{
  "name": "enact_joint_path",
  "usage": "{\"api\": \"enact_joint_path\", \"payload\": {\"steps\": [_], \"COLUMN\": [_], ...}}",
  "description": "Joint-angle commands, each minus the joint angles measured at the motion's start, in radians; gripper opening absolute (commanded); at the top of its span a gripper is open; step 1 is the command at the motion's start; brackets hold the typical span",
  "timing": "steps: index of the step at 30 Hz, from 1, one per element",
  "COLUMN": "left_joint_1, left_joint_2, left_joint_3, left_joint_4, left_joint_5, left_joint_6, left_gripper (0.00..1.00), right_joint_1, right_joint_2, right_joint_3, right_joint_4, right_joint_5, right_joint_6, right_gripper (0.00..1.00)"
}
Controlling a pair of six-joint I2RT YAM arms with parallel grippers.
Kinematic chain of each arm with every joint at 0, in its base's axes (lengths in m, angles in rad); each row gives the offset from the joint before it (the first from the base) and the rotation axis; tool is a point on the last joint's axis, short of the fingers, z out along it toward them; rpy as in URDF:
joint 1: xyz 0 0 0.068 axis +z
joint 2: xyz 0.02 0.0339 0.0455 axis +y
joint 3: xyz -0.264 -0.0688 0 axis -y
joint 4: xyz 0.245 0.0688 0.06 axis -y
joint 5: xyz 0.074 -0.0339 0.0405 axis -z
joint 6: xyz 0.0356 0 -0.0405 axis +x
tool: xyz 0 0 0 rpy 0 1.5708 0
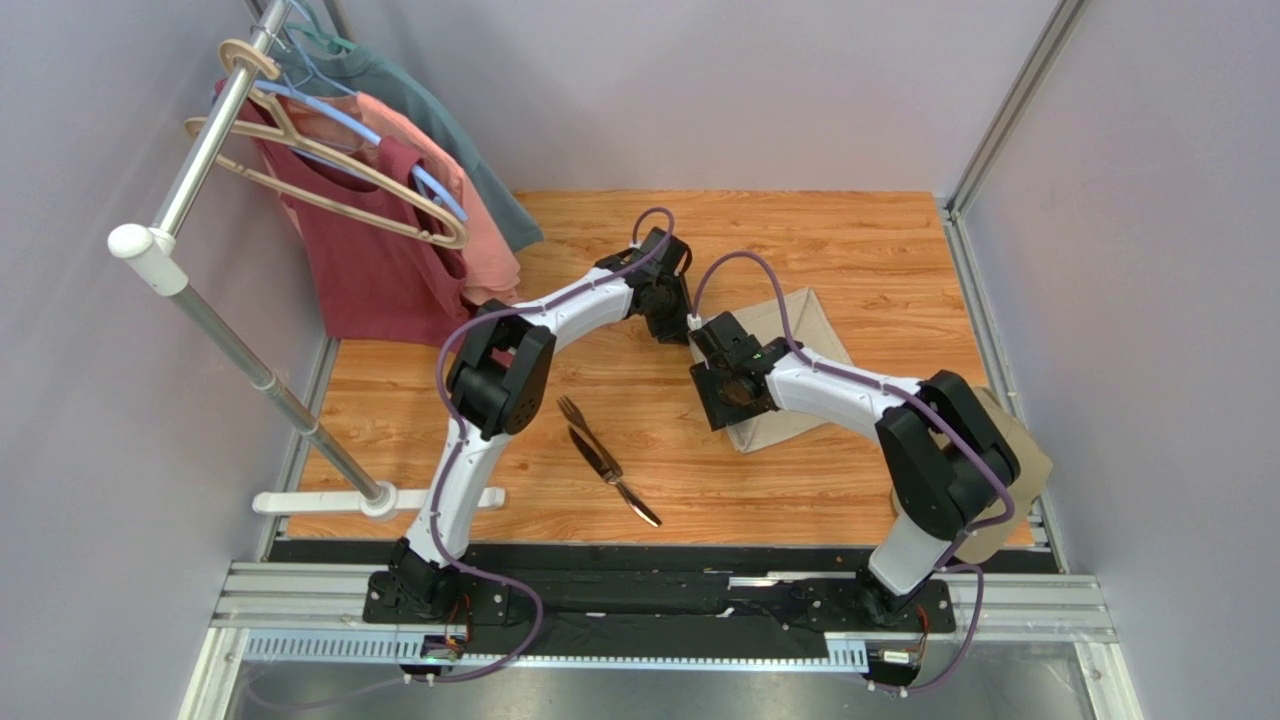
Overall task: Fold the napkin into a case and place the utensils inside
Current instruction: Pick up the upper triangle-folded napkin from the center of the board, then turn over the upper triangle folded napkin at the center of the board.
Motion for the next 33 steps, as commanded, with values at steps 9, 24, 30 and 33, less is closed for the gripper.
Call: {"api": "enact_joint_path", "payload": {"steps": [9,24,30,33], "left_joint_1": [0.000,0.031,0.034,0.034], "left_joint_2": [0.021,0.018,-0.039,-0.094], "left_joint_3": [-0.002,-0.022,-0.028,-0.062], "left_joint_4": [0.014,0.063,0.053,0.054], "left_joint_5": [0.001,0.038,0.039,0.019], "left_joint_6": [0.017,0.040,0.077,0.069], "left_gripper": [0.35,0.01,0.00,0.00], "right_joint_1": [0.007,0.081,0.079,0.079], "right_joint_2": [0.059,0.128,0.046,0.012], "right_joint_3": [0.002,0.017,0.008,0.006], "right_joint_4": [-0.015,-0.026,-0.003,0.000], "right_joint_5": [0.056,0.117,0.010,-0.016], "right_joint_6": [0.016,0.085,0.074,0.073], "right_gripper": [0.38,0.00,0.00,0.00]}}
